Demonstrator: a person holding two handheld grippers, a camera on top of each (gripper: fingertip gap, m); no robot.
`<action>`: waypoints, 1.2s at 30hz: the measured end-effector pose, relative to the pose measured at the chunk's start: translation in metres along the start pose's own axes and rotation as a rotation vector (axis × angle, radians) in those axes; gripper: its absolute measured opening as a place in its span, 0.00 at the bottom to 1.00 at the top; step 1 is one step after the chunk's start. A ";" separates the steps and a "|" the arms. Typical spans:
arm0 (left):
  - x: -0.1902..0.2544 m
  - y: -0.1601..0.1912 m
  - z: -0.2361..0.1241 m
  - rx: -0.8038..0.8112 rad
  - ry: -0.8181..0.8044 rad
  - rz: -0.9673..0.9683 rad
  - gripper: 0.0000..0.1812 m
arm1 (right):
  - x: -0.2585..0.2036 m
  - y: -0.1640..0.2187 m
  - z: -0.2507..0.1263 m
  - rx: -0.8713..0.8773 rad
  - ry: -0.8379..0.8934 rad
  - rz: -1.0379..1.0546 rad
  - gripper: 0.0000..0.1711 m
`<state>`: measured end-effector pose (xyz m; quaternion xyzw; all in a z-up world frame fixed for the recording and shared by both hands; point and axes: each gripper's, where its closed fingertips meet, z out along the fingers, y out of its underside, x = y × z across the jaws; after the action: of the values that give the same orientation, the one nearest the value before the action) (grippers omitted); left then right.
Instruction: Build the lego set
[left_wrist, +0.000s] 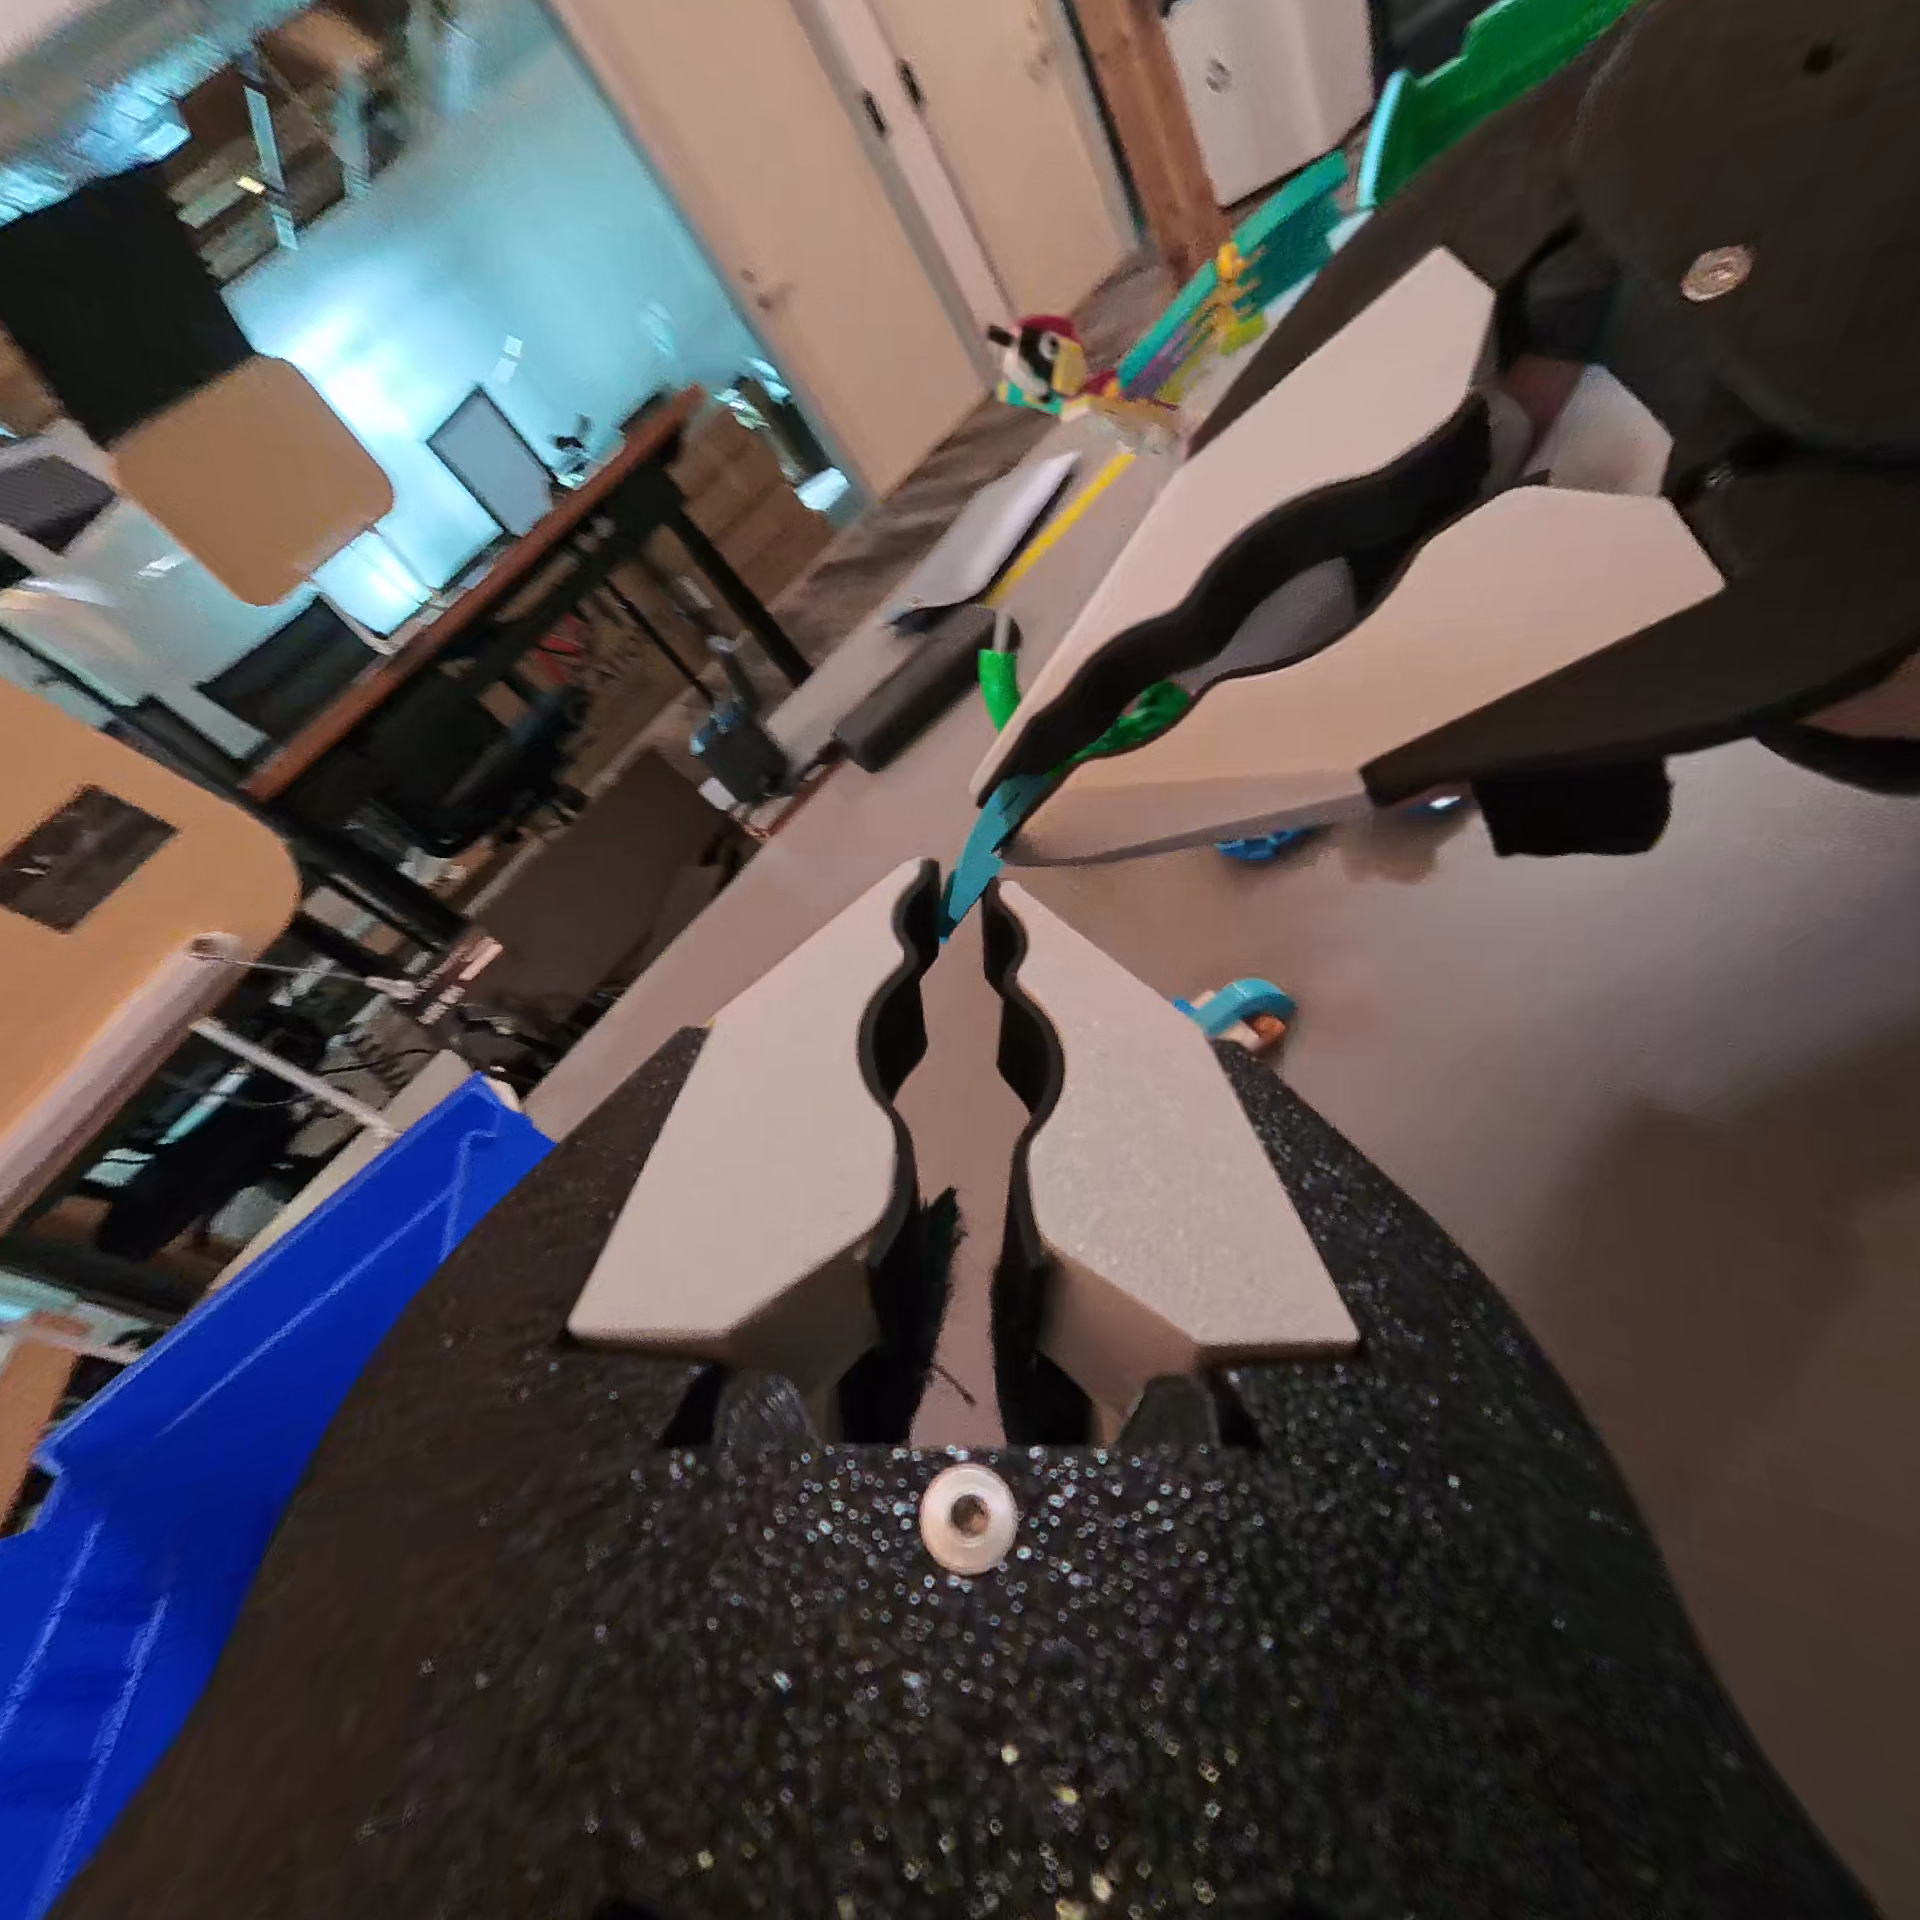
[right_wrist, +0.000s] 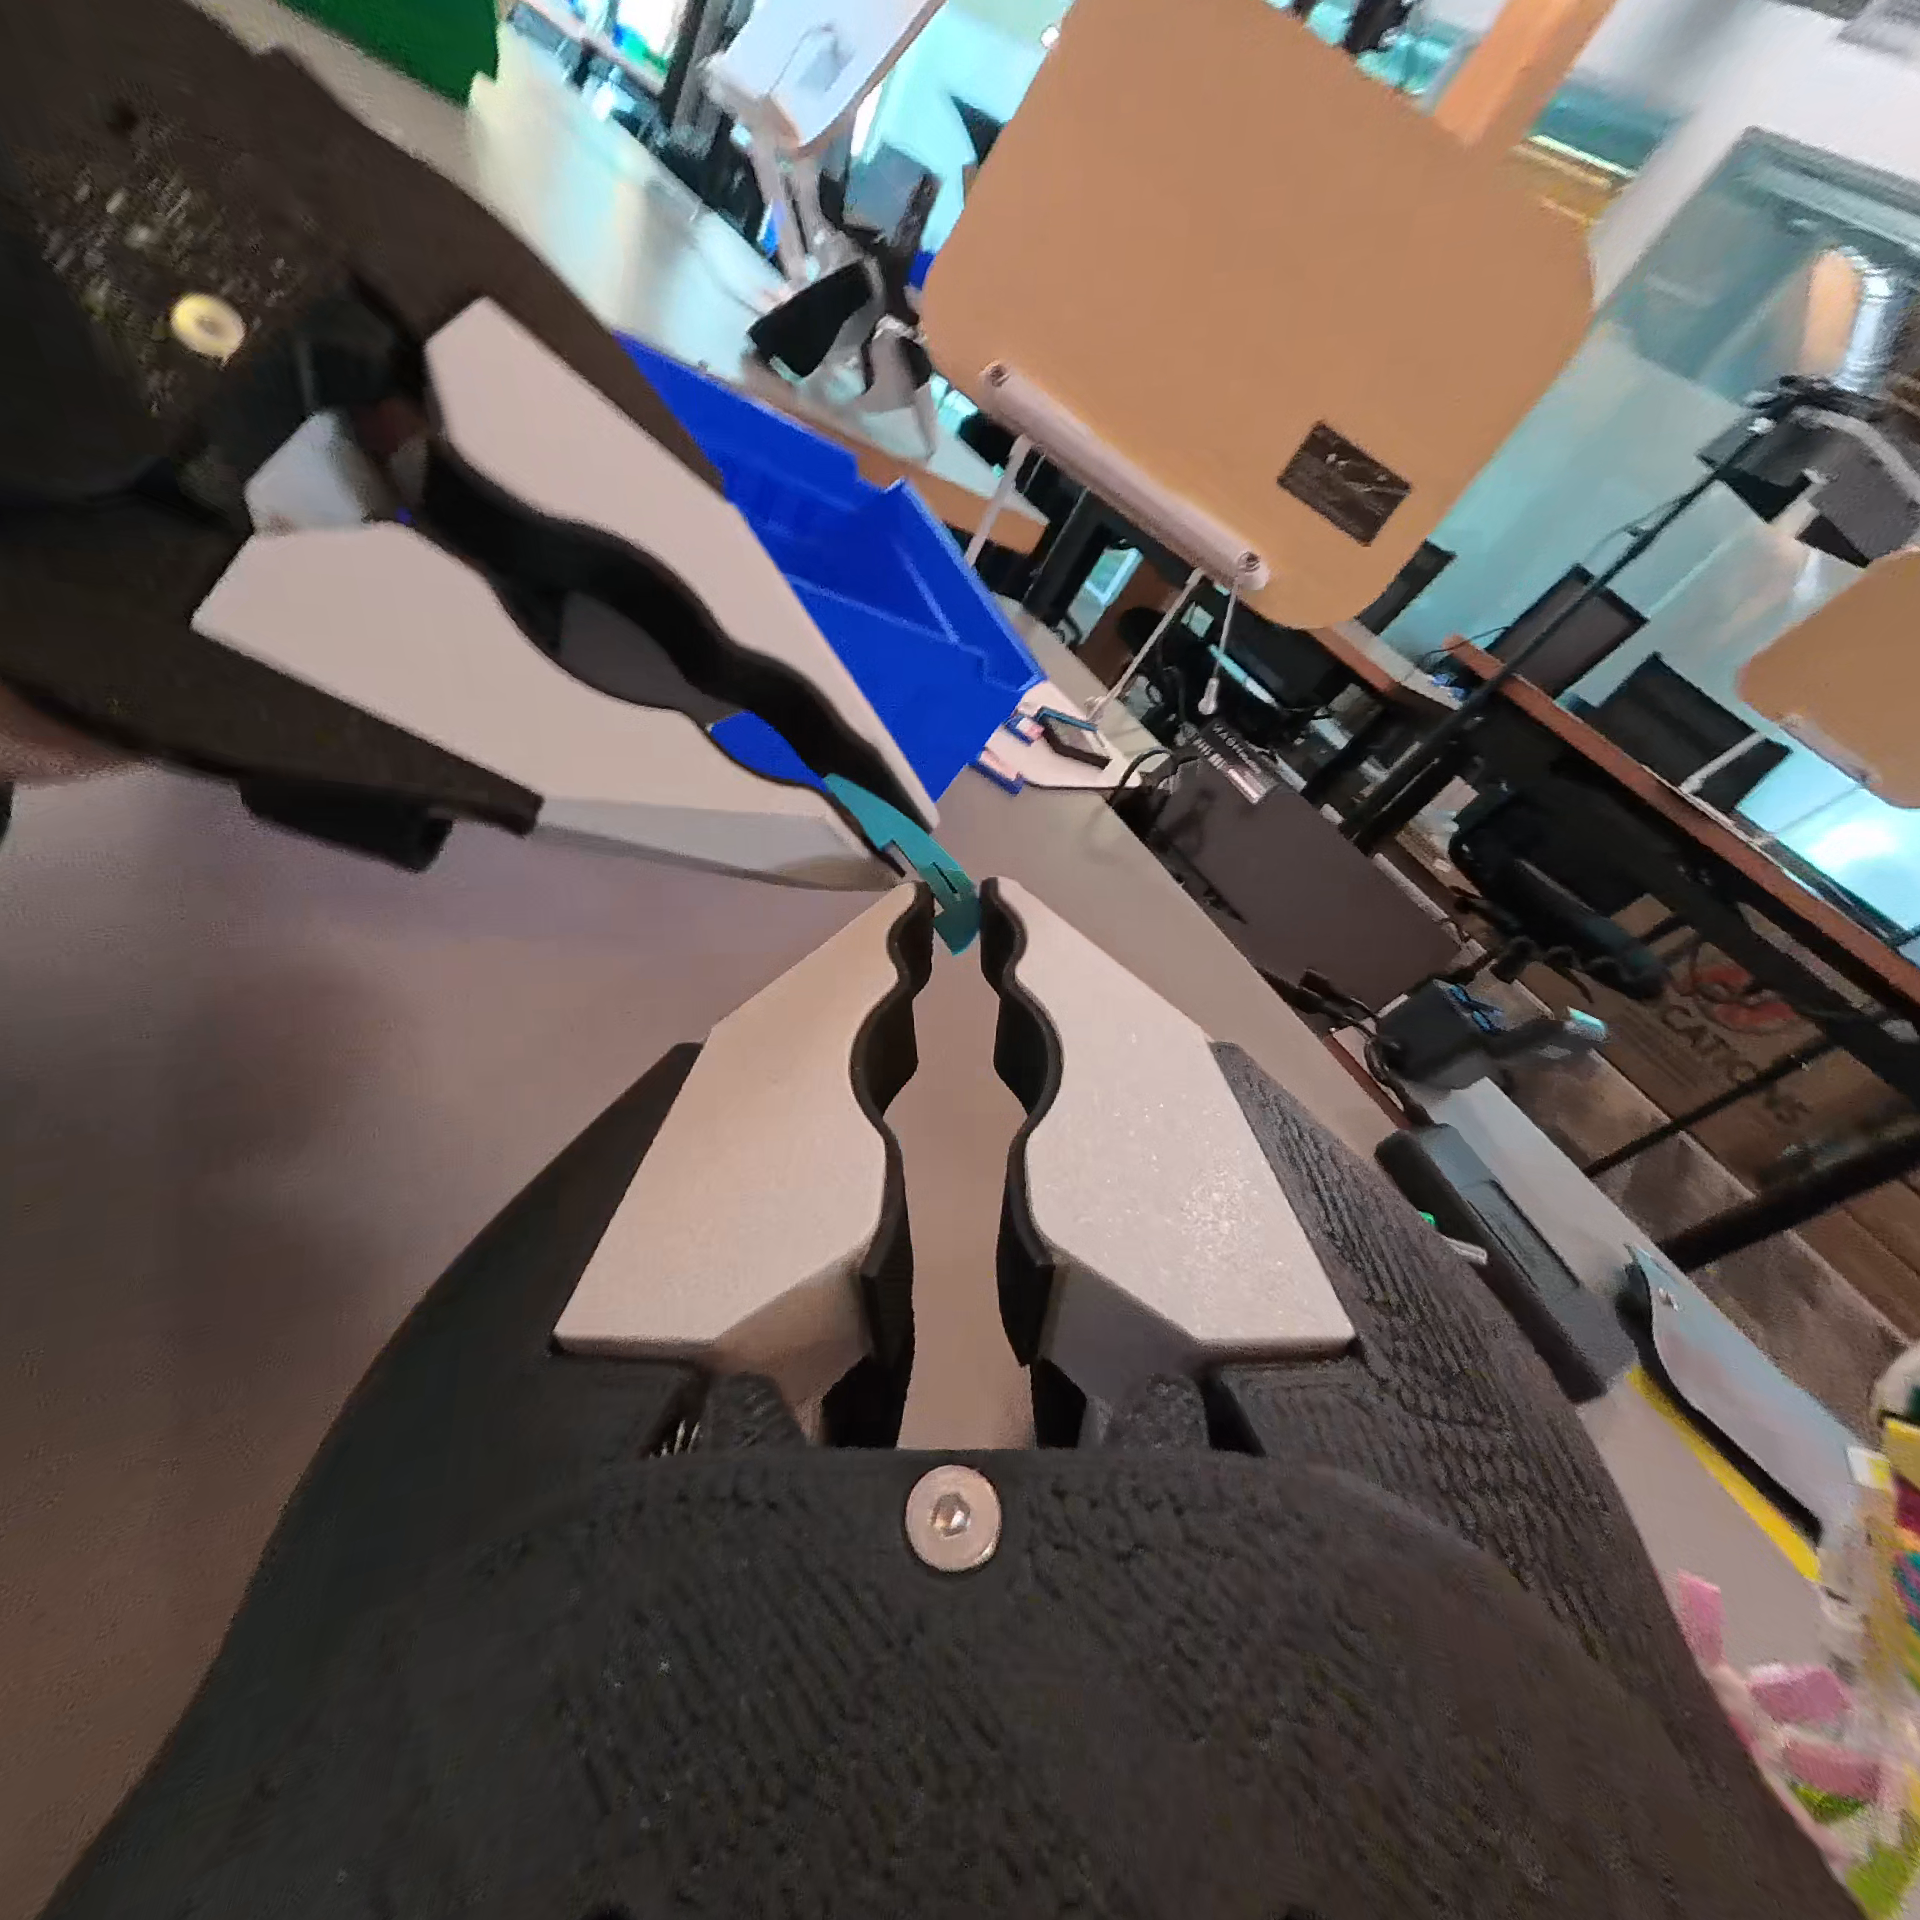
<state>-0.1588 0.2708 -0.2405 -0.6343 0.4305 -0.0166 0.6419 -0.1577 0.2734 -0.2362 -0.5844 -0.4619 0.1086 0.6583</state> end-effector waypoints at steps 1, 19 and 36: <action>-0.002 -0.003 0.000 0.014 -0.035 0.002 0.02 | 0.002 -0.003 0.000 0.014 0.018 0.023 0.04; -0.030 -0.029 -0.021 0.212 -0.214 -0.176 0.03 | 0.011 -0.045 -0.004 0.155 0.349 -0.041 0.04; -0.171 0.092 -0.112 -0.214 -0.498 -0.571 0.01 | -0.046 -0.112 0.113 0.167 -0.199 0.154 0.04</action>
<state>-0.3787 0.2964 -0.2061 -0.7765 0.0671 0.0045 0.6265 -0.3105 0.2846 -0.1734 -0.5477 -0.4679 0.2542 0.6453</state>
